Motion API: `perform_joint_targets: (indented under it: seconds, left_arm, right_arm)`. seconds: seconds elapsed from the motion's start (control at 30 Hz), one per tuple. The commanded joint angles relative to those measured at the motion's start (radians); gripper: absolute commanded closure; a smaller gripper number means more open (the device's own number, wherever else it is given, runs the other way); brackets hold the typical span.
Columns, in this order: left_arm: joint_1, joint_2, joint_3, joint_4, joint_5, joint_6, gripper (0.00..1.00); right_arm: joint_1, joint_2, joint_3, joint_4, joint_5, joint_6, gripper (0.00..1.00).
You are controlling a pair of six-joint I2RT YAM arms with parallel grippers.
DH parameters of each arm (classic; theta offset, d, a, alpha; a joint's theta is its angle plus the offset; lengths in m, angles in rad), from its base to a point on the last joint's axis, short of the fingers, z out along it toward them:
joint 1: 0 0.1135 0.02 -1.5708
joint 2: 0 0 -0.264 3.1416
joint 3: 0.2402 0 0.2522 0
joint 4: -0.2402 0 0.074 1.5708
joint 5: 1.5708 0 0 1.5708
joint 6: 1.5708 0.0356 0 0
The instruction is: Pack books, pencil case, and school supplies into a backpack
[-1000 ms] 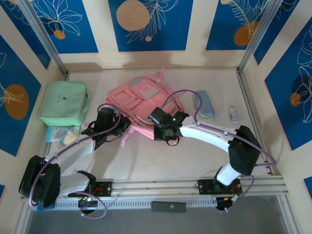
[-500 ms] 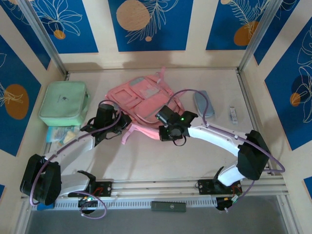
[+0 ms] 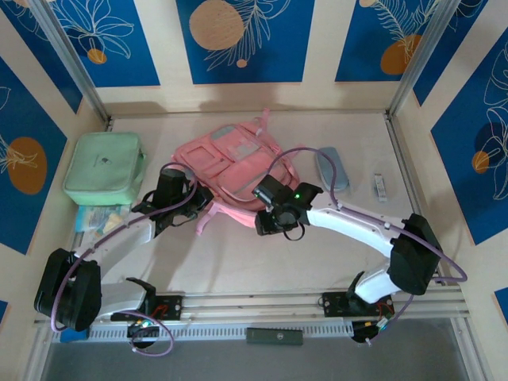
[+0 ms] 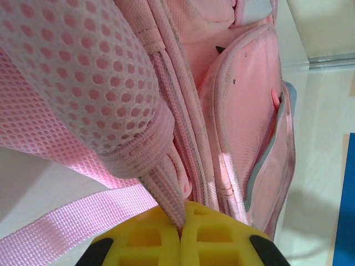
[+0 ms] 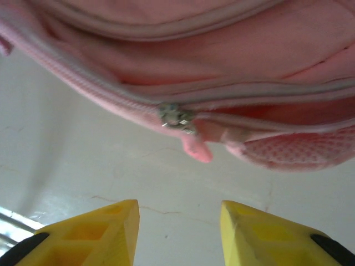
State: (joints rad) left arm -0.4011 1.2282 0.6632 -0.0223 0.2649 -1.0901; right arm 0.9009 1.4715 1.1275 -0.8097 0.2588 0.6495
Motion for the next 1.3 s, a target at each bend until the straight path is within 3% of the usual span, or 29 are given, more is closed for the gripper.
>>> perform_joint_targets:
  seconds: [0.0, 0.27, 0.5, 1.1, 1.27]
  left_arm:
    - [0.013, -0.015, 0.043, 0.083, 0.001, 0.014, 1.00]
    - [0.012, -0.010, 0.041, 0.093, 0.007, 0.006, 1.00]
    - [0.013, -0.008, 0.041, 0.096, 0.010, 0.006, 1.00]
    - [0.095, 0.036, 0.090, 0.003, 0.036, 0.127, 1.00]
    - [0.109, 0.116, 0.156, -0.008, 0.065, 0.178, 1.00]
  right_arm:
    - [0.008, 0.022, 0.024, -0.014, 0.009, -0.047, 0.58]
    - [-0.054, 0.116, 0.072, 0.047, 0.008, -0.068, 0.59]
    - [-0.053, 0.164, 0.070, 0.179, -0.113, -0.192, 0.67]
    - [-0.054, -0.030, -0.063, 0.039, 0.012, -0.165, 0.98]
    - [-0.055, -0.059, -0.070, -0.059, 0.103, -0.132, 1.00]
